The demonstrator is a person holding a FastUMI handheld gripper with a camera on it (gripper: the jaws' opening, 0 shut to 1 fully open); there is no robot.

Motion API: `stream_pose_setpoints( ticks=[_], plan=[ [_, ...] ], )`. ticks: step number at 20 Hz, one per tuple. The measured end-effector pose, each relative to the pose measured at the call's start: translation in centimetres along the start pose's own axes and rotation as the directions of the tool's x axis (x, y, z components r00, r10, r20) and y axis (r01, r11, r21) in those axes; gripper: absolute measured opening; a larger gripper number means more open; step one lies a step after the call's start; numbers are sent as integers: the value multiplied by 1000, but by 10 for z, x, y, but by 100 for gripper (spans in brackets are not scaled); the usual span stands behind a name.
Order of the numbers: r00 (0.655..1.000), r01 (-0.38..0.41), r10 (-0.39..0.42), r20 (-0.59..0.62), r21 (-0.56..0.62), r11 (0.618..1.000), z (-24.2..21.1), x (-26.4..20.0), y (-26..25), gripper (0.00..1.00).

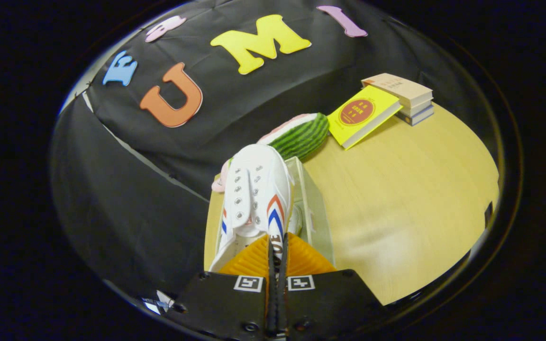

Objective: Open the storage box then place both shoes into the box .Put the left shoe in first, then the right shoe, with the right side of both shoes facing outward in a uniform manner.

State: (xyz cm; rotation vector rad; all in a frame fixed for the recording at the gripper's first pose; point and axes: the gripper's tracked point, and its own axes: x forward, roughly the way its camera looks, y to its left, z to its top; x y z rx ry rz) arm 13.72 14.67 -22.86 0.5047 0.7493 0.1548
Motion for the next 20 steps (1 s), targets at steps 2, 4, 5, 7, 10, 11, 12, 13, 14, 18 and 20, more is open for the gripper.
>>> stream_pose_setpoints(
  ticks=[2, 4, 5, 7, 10, 11, 12, 13, 14, 18, 20],
  plan=[
    [1000, 15, -14, 16, -27, 1000, -1, 8, -2, 5],
    [999, 8, -7, 32, -26, 1000, -2, 16, -2, 5],
    [999, 3, -3, 39, -19, 1000, -3, 20, -2, 6],
    [998, 25, -24, 51, -33, 999, -3, 26, -9, 5],
    [997, 46, -40, 69, -82, 996, -9, 34, -16, 6],
    [995, -22, 31, 92, -89, 996, -9, 32, -7, 6],
    [985, -61, 80, 154, -129, 990, -1, 32, 0, 38],
    [973, -7, 46, 227, -172, 985, 13, 22, -11, 70],
    [959, 65, -2, 282, -213, 975, 24, 16, -26, 100],
    [937, 91, 18, 348, -296, 951, 36, -13, -22, 100],
    [924, 93, 34, 381, -309, 946, 44, -36, -18, 100]
  ],
)
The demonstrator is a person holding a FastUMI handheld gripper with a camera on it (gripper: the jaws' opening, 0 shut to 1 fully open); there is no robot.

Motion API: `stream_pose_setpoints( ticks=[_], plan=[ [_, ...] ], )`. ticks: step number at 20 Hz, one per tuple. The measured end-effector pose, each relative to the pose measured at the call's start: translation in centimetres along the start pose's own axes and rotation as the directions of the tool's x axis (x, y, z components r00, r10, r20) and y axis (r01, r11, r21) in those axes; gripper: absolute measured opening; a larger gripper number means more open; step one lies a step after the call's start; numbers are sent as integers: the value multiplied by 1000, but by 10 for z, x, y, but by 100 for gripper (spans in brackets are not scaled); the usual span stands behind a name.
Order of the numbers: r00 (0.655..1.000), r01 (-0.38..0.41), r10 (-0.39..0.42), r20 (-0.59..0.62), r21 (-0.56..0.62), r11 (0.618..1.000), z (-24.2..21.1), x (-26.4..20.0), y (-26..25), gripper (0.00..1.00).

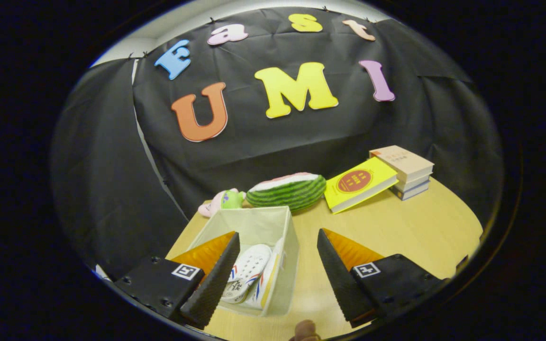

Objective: Open the storage box then place both shoes into the box .Put the left shoe in first, then the right shoe, with the right side of both shoes facing outward in a uniform manner.

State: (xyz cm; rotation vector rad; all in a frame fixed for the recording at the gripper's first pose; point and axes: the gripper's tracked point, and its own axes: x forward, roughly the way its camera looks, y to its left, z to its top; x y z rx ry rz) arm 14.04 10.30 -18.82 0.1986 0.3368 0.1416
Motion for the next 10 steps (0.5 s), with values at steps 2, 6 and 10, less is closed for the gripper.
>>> stream_pose_setpoints(
  ticks=[2, 6, 10],
  plan=[
    [998, -2, 3, 60, -26, 1000, 19, -21, 0, 100],
    [985, 28, -15, 172, -79, 996, 51, -71, -1, 100],
    [968, 26, 0, 249, -104, 994, 76, -116, 4, 100]
  ],
)
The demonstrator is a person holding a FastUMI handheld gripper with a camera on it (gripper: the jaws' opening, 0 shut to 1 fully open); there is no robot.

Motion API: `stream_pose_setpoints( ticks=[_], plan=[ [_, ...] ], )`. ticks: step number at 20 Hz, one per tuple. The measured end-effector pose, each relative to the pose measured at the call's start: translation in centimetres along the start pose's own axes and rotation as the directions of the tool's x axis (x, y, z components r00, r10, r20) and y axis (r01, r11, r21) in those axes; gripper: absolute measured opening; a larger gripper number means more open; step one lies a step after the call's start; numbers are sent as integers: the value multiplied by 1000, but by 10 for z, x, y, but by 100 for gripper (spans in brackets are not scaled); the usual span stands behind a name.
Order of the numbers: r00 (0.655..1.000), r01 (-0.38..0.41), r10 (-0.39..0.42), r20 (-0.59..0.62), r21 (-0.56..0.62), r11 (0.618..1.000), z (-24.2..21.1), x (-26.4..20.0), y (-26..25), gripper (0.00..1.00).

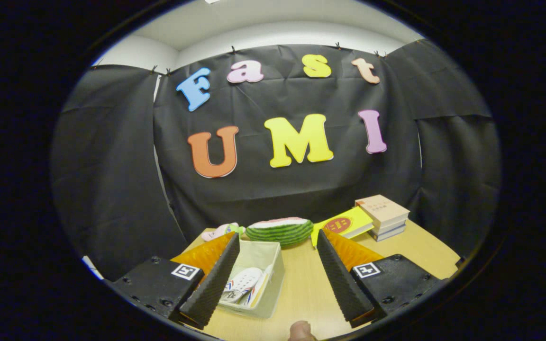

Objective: Open the storage box then place both shoes into the box .Put the left shoe in first, then the right shoe, with the right side of both shoes facing outward in a uniform manner.

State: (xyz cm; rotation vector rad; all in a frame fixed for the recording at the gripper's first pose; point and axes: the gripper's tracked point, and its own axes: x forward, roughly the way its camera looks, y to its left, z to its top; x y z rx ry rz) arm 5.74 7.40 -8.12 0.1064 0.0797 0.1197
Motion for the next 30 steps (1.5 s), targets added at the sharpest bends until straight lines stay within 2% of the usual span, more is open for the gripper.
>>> stream_pose_setpoints(
  ticks=[3, 7, 12, 18, 30],
  plan=[
    [998, 19, -17, 54, -32, 999, 24, -28, -7, 100],
    [991, 83, -71, 116, -98, 992, 42, -63, -25, 100],
    [977, 118, -99, 187, -96, 988, 72, -102, -51, 100],
    [982, 98, -84, 169, -80, 992, 76, -124, -73, 100],
    [990, 60, -46, 137, -100, 993, 62, -123, -74, 100]
  ],
)
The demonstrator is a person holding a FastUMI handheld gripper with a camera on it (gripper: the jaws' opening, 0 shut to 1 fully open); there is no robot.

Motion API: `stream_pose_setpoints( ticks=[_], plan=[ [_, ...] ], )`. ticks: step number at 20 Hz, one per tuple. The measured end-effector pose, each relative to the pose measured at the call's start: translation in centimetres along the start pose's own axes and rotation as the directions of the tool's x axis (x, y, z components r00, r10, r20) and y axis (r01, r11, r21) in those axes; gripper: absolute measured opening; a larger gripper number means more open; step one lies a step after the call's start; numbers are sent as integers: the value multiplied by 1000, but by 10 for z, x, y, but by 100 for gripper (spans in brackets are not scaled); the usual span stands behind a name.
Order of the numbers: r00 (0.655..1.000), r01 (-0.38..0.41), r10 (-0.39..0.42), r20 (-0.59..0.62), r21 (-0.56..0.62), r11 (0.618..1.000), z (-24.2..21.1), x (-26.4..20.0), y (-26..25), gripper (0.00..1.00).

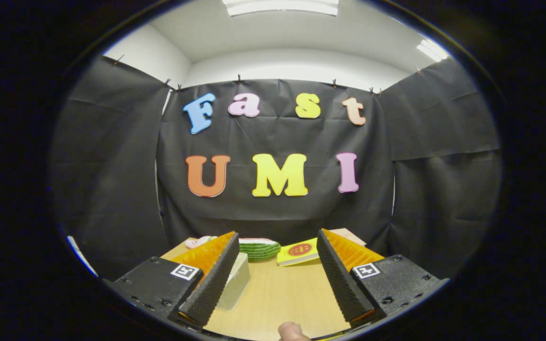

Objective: Open the storage box then place both shoes into the box .Put the left shoe in first, then the right shoe, with the right side of both shoes facing outward in a uniform manner.

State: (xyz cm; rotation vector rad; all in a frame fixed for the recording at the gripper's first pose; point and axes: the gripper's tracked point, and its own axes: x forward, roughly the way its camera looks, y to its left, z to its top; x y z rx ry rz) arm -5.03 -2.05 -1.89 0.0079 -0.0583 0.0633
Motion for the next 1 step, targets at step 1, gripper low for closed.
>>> stream_pose_setpoints(
  ticks=[1],
  plan=[
    [1000, 5, -5, 0, 5, 1000, 1, 1, -4, 100]
  ],
)
